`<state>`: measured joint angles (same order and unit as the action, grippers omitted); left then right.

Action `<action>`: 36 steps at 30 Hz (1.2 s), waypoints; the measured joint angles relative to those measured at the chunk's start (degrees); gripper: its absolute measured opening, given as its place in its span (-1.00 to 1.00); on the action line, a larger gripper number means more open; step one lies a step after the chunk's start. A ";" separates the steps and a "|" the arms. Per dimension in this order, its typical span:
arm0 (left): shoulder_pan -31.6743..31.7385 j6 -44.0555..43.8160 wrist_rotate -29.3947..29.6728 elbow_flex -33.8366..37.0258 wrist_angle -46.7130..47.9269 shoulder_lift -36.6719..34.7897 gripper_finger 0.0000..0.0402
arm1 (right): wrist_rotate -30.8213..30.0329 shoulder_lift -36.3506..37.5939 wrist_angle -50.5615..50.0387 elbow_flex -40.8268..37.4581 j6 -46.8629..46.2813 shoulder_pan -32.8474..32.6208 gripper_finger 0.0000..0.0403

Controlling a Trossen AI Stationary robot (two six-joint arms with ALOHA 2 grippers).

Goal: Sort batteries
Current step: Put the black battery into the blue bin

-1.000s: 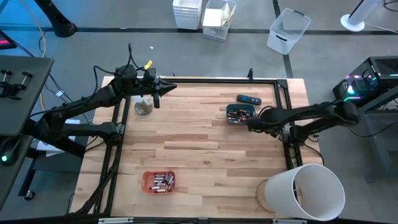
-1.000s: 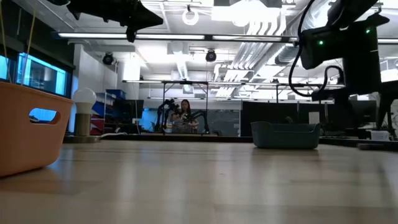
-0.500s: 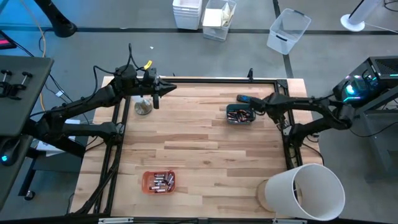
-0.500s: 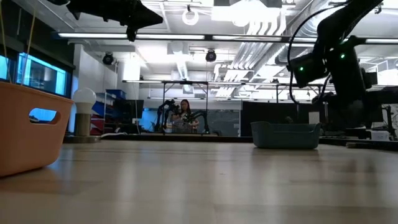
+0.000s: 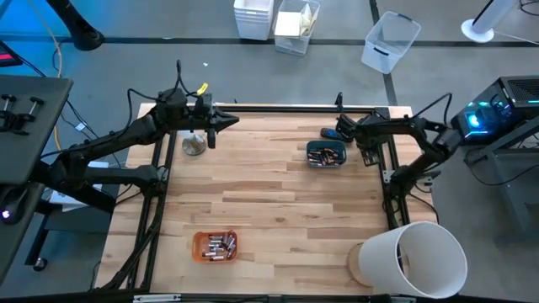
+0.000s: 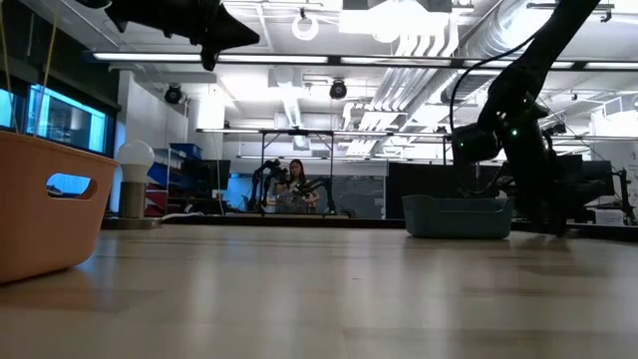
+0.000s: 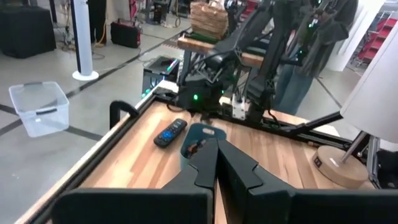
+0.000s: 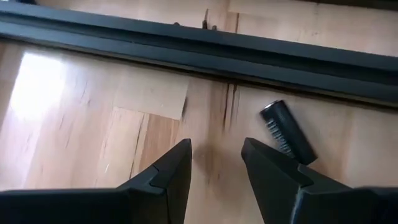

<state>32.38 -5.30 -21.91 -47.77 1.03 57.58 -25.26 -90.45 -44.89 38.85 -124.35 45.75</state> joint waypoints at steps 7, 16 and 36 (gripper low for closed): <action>0.95 0.72 0.02 0.00 1.30 0.00 -1.00 | -0.33 3.07 -0.53 -0.41 -1.86 -2.35 -0.26; 3.72 0.98 0.00 0.00 1.20 0.00 -1.00 | 1.28 15.85 -6.81 -0.37 21.67 -4.15 -0.26; 4.50 1.51 0.00 0.00 1.74 0.00 -1.00 | 6.26 1.28 -6.01 -0.04 31.48 -2.80 -0.27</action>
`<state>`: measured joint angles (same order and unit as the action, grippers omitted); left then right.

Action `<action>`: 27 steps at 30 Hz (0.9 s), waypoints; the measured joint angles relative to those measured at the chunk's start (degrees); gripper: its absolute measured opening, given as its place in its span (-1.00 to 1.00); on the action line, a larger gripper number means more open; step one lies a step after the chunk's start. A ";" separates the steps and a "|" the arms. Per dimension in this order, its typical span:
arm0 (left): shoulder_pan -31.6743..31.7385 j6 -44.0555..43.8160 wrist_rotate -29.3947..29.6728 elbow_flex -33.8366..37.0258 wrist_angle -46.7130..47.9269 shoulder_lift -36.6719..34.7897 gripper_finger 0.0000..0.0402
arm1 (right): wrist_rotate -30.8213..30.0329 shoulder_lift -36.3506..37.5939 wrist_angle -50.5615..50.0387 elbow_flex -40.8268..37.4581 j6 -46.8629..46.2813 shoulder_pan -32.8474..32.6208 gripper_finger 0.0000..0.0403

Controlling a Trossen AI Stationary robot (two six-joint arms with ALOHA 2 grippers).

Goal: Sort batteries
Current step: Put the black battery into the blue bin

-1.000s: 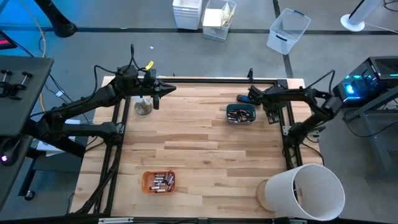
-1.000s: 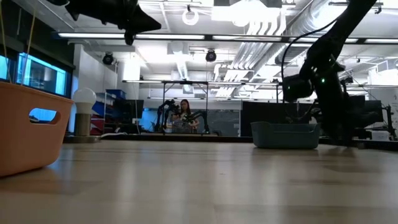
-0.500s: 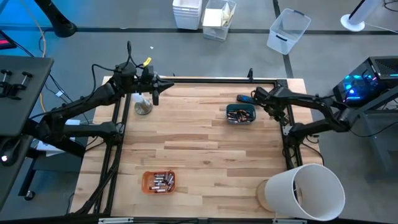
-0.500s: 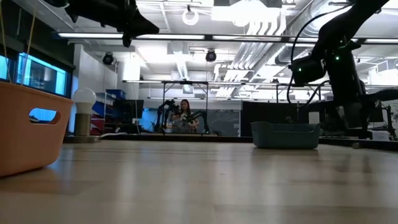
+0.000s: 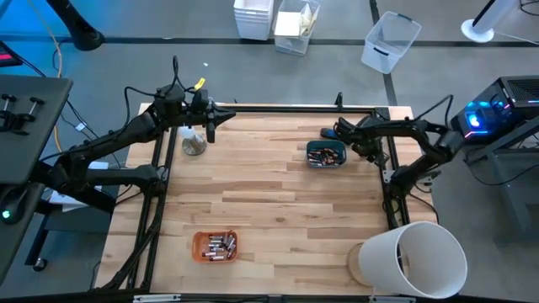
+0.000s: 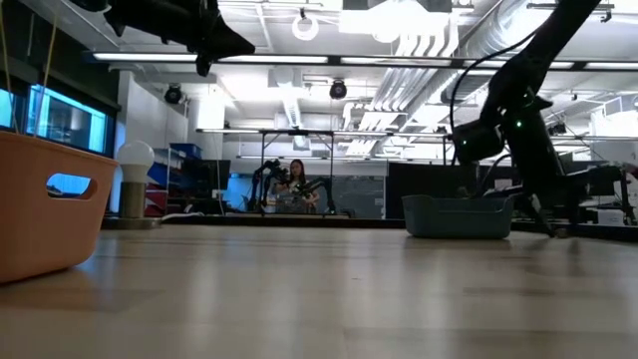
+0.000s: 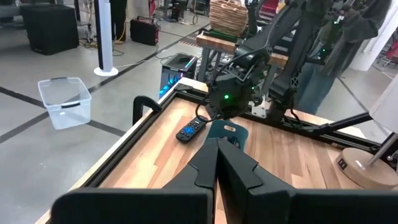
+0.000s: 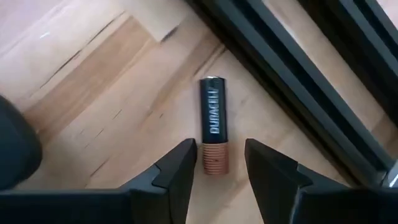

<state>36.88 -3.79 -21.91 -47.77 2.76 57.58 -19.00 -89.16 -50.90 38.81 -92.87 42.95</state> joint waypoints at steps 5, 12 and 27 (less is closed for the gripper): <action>0.00 0.00 0.00 0.00 0.16 0.00 -1.00 | -0.01 -3.27 1.45 0.41 4.25 -0.66 -0.53; 0.00 -1.07 0.00 0.00 0.34 -0.05 -1.00 | 1.25 3.40 0.22 0.02 8.33 -4.48 -0.83; 0.04 -3.26 -0.02 0.02 -10.42 -0.61 -1.00 | -9.57 27.30 0.61 8.21 8.27 -20.79 -0.83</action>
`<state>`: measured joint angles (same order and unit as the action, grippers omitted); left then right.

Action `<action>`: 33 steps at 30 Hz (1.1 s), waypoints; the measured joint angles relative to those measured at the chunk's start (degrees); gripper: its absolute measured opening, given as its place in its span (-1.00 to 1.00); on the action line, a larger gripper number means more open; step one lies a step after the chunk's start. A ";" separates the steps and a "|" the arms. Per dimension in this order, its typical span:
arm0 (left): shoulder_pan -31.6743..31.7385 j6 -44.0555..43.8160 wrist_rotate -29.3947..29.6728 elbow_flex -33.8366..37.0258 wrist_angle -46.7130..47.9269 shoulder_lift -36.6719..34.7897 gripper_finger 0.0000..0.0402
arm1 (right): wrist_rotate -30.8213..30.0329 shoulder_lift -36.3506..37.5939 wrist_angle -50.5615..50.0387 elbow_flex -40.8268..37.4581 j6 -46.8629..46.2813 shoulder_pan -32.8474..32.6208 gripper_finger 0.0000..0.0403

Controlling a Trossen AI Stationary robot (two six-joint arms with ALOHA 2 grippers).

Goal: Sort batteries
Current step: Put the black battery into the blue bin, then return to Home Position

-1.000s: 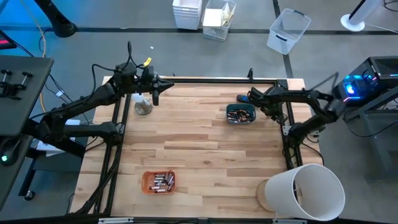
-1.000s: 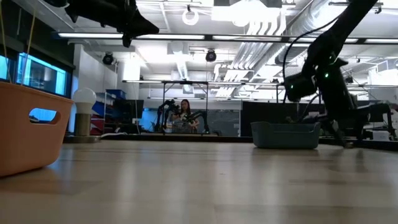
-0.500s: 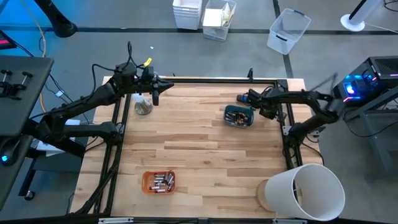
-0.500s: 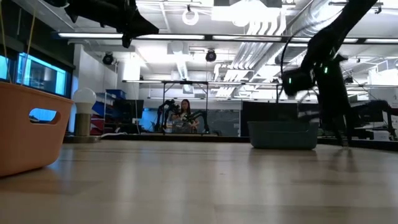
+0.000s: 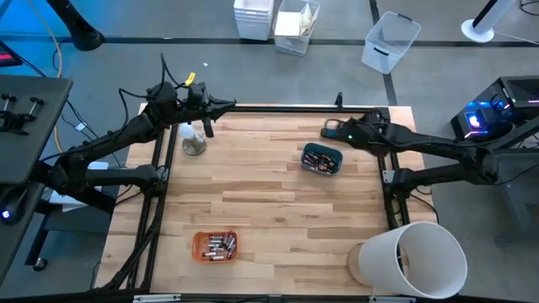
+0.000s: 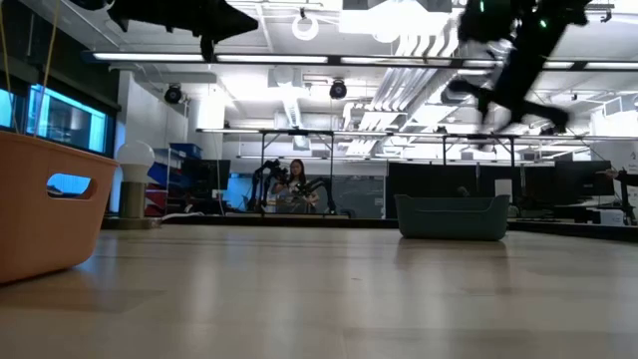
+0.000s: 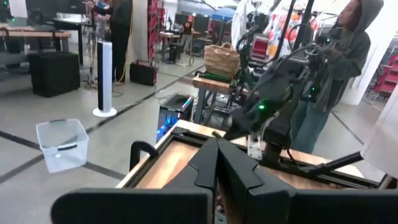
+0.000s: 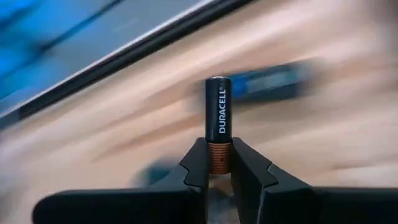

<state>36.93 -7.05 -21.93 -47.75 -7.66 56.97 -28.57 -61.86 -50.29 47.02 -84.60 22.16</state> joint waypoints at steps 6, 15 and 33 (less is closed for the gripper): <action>0.00 -2.53 -0.02 0.00 -0.88 0.00 -1.00 | 13.83 -3.83 19.07 0.24 6.49 -10.17 -0.83; -2.74 -12.45 -7.45 0.00 -1.63 0.00 -1.00 | 14.15 -13.19 15.49 0.11 0.76 -14.70 -0.83; -23.57 -17.21 10.24 0.00 -16.29 4.99 -1.00 | 14.59 -2.87 11.53 0.14 32.32 -7.11 -0.11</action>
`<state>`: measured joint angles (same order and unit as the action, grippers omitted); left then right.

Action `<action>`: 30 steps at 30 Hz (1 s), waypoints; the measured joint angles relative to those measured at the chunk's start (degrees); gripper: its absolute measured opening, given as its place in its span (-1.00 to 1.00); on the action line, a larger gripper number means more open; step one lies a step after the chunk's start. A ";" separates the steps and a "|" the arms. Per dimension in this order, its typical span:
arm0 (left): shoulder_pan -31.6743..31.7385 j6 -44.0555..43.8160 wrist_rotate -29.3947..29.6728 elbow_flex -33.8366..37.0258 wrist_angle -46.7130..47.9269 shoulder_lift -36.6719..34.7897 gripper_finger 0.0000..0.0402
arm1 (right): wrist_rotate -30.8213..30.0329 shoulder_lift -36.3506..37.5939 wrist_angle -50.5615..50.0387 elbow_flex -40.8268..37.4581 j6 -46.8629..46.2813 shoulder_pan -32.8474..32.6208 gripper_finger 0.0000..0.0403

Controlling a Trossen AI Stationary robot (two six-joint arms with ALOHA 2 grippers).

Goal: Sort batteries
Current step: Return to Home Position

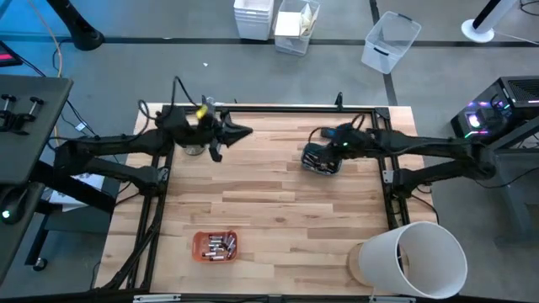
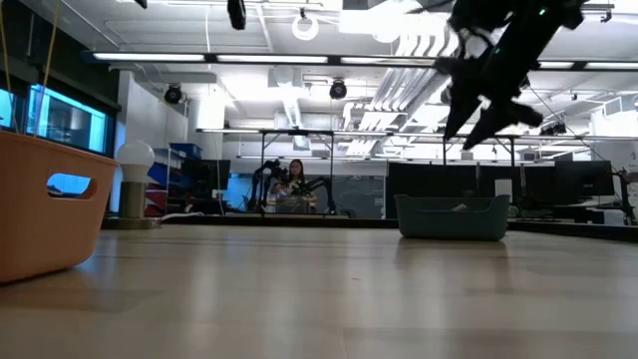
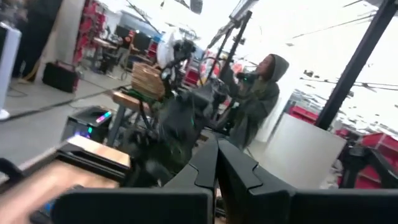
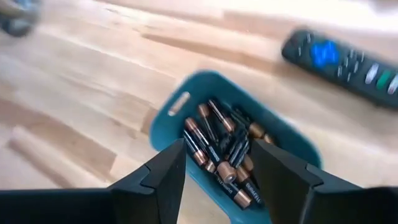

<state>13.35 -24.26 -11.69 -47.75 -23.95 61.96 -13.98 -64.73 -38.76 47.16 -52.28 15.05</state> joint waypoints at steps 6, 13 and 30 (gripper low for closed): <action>-12.29 -1.13 13.94 2.44 -3.51 2.18 -1.00 | 2.15 10.20 -0.04 0.00 11.09 2.62 -0.11; -27.98 -2.56 40.02 18.46 -30.63 2.33 -1.00 | 5.68 17.88 0.05 0.00 14.83 2.05 -0.10; -4.94 -5.65 14.37 41.54 -33.19 -22.10 -1.00 | 20.53 9.88 31.51 -0.02 8.50 -0.37 -0.11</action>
<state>8.41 -29.91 2.68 -6.20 -57.14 39.86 6.55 -54.85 -7.26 47.13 -43.78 14.68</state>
